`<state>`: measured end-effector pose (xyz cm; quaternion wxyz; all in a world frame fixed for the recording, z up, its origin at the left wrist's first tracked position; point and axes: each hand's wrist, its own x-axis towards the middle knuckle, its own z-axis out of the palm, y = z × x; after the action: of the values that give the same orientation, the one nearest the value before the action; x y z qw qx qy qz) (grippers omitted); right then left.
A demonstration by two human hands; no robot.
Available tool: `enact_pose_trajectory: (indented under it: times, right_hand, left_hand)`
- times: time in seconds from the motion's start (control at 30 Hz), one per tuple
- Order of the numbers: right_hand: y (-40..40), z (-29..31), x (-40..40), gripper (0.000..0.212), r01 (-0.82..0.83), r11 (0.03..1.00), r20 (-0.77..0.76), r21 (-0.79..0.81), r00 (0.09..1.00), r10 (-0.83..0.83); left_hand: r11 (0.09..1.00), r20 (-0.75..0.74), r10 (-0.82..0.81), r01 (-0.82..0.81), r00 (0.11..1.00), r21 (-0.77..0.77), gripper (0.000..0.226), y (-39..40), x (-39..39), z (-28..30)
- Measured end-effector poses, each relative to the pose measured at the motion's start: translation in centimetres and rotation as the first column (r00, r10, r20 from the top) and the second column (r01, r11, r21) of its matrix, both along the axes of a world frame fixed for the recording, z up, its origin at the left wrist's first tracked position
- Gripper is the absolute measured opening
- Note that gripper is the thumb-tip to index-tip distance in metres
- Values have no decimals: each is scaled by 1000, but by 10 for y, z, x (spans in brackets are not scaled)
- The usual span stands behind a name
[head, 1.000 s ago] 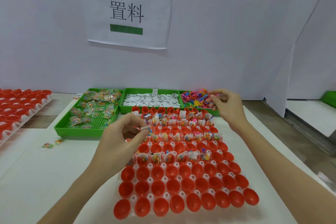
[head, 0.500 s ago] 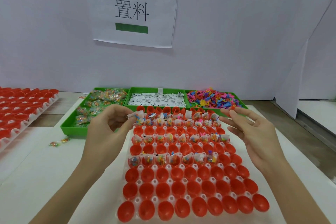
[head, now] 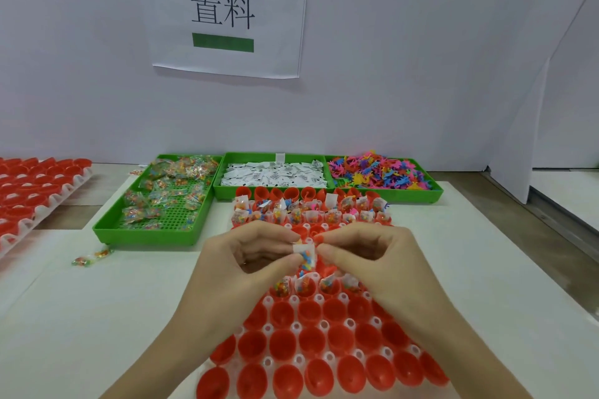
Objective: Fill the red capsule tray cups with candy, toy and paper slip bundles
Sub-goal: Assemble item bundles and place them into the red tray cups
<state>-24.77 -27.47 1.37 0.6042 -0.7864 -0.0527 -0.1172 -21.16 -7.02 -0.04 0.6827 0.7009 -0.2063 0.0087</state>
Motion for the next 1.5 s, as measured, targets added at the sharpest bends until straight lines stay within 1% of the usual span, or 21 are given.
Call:
enact_pose_trajectory:
  times: [0.17, 0.3, 0.37, 0.47, 0.6, 0.67, 0.8, 0.9, 0.97, 1.07, 1.13, 1.33, 1.43, 1.5]
  right_hand:
    - [6, -1, -3, 9, -15, 1000, 27, 9, 1000, 15]
    - [-2, 4, -3, 14, -112, 988, 4, -105, 994, 113]
    - [-9, 11, -5, 17, -165, 977, -9, -136, 986, 165]
    - [-18, 21, -8, 14, -228, 957, -5, -179, 973, 231]
    - [-34, 28, -8, 9, -176, 957, 2, -230, 983, 182]
    - [-46, 35, -8, 10, -192, 949, -37, -252, 981, 189]
    - [-65, 44, -2, 15, -216, 904, -91, -368, 976, 196]
    - [-77, 40, 0, 11, -184, 916, -87, -357, 983, 163]
    - [-86, 33, 0, 14, -160, 929, -99, -334, 986, 135]
    - [-99, 20, -2, 12, -130, 933, -148, -335, 985, 84]
    - [-105, 12, -3, 8, -158, 923, -189, -352, 977, 95]
    - [-115, 4, -2, 11, -205, 885, -254, -417, 962, 103]
    - [-114, -2, 0, 12, -203, 868, -257, -453, 962, 91]
    - [-114, -5, 1, 16, -153, 846, -214, -510, 976, 48]
  left_hand:
    - [999, 29, -24, 23, 999, 39, 17, -1, -3, 1]
    - [998, 73, -6, 1, 997, 57, 15, -4, -8, 0]
    - [998, 80, 21, -27, 997, 63, 15, -7, -9, -1]
    - [999, 86, 14, -17, 996, 33, 13, -14, -11, 2]
    - [997, 156, -28, 17, 987, 70, 13, -33, -12, 6]
    - [994, 176, -35, 17, 984, 104, 16, -42, -11, 10]
    - [977, 190, -98, 59, 977, 203, 22, -58, -4, 16]
    - [959, 196, -156, 101, 968, 266, 20, -69, 6, 18]
    - [944, 207, -196, 127, 959, 304, 17, -78, 12, 17]
    - [910, 256, -250, 136, 934, 392, 13, -94, 17, 12]
    - [876, 307, -278, 109, 910, 470, 12, -104, 18, 10]
    - [785, 307, -375, 124, 875, 607, 11, -119, 20, 5]
    - [762, 356, -412, 102, 839, 639, 8, -119, 20, 4]
    - [747, 378, -413, 71, 829, 662, 6, -118, 20, 5]
